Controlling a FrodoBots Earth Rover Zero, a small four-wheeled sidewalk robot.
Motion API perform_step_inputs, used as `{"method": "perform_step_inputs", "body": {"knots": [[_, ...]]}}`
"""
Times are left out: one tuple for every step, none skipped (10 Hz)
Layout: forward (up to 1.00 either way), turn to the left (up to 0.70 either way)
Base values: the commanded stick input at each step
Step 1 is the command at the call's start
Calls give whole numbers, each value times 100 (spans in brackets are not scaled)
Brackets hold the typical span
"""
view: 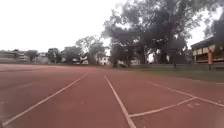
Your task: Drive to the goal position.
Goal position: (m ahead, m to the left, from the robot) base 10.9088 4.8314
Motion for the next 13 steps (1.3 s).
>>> {"method": "perform_step_inputs", "body": {"knots": [[45, 0], [45, 0], [45, 0], [45, 0], [45, 0], [45, 0], [45, 0], [45, 0], [45, 0], [45, 0], [45, 0], [45, 0], [45, 0]]}}
